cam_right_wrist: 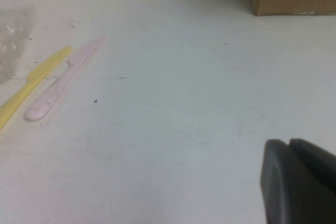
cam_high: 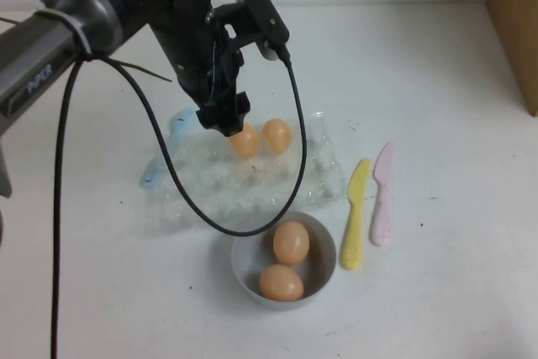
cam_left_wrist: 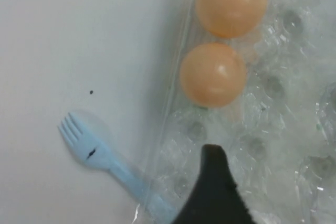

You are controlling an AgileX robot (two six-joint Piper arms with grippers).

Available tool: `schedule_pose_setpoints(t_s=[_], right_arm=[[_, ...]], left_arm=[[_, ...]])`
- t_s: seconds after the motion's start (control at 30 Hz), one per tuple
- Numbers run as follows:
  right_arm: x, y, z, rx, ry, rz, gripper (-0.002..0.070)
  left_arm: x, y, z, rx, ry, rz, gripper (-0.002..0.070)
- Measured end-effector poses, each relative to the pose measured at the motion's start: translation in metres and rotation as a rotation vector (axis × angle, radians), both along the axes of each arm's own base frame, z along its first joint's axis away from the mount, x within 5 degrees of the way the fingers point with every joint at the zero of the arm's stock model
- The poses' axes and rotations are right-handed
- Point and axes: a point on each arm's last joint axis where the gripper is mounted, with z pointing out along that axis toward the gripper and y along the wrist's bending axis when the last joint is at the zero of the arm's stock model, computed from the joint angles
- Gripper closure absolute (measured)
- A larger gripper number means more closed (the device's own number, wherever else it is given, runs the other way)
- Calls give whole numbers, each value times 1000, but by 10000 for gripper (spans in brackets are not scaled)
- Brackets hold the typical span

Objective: Take an egg out of the egg box
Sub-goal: Pick up the egg from the plastic box

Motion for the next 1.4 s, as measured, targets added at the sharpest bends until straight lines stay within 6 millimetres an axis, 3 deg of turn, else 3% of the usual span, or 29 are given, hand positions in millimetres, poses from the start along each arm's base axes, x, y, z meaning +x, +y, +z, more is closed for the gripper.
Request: schedule_pose_setpoints(t_s=[0.1, 0.23, 0.67, 0.9, 1.27, 1.4], right_arm=[[0, 0, 0, 0, 0, 0, 694], [0, 0, 0, 0, 0, 0, 694], [0, 0, 0, 0, 0, 0, 694], [0, 0, 0, 0, 0, 0, 694], [0, 0, 0, 0, 0, 0, 694], [0, 0, 0, 0, 0, 0, 694]], left_arm=[[3, -5, -8, 3, 1, -13, 173], [8, -11, -18, -7, -11, -38, 139], [25, -22, -50, -4, -43, -105, 132], [34, -16, -66, 8, -23, -86, 132], [37, -15, -68, -9, -31, -81, 134], [36, -17, -68, -25, -23, -85, 167]])
